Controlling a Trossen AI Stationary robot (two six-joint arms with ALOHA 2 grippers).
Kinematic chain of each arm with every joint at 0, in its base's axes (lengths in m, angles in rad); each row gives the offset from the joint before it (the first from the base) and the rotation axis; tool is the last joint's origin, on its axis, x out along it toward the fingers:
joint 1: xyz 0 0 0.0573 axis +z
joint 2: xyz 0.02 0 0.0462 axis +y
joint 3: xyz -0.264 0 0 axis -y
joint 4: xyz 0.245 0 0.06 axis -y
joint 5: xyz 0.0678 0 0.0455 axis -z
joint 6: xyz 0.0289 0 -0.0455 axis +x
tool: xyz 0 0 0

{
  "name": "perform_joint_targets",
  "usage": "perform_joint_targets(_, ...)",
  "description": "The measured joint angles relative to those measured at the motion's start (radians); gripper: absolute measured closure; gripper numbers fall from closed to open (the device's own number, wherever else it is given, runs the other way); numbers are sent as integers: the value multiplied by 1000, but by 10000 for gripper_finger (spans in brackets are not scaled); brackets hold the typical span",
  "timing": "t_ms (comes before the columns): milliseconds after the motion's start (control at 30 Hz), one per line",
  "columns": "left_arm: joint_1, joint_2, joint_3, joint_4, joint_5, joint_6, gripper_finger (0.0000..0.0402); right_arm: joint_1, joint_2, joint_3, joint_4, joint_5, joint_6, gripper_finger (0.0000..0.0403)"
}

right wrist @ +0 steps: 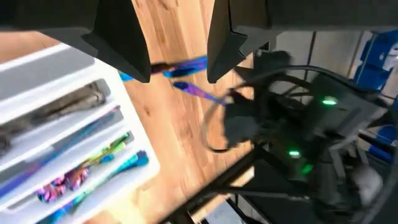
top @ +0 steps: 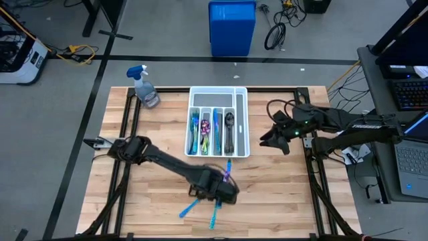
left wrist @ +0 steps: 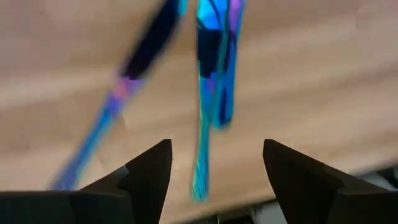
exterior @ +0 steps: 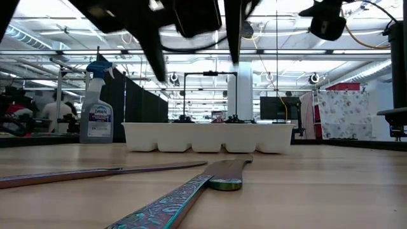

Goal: Sort silverware

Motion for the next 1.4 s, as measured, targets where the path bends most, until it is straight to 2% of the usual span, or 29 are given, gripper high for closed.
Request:
perform_joint_targets(167, -52, 0, 0, 2, -18, -54, 164, 6, 0, 0, -17, 0, 6, 261)
perform_joint_targets(367, -46, 12, 0, 1, -77, -45, 165, 11, -1, 0, 3, 1, 57, 261)
perform_joint_targets(600, 13, 27, -1, 56, -97, 165, 165, 11, -3, 0, -2, 2, 71, 261)
perform_joint_targets(800, 84, 29, -2, 54, -22, 309, 178, 11, -1, 0, 6, 9, 108, 261)
perform_joint_targets(1000, 117, 29, -2, 59, -21, 394, 253, 11, 11, 0, 3, 10, 136, 261)
perform_joint_targets(1133, 119, 40, -2, 43, 17, 361, 289, 11, 24, 0, 4, 9, 136, 261)
perform_joint_targets(1267, 96, 54, 0, 61, 69, 324, 290, 11, 34, 0, 4, 9, 143, 261)
perform_joint_targets(1400, 66, 89, -1, 75, 119, 286, 265, 11, 35, 0, 4, 9, 128, 261)
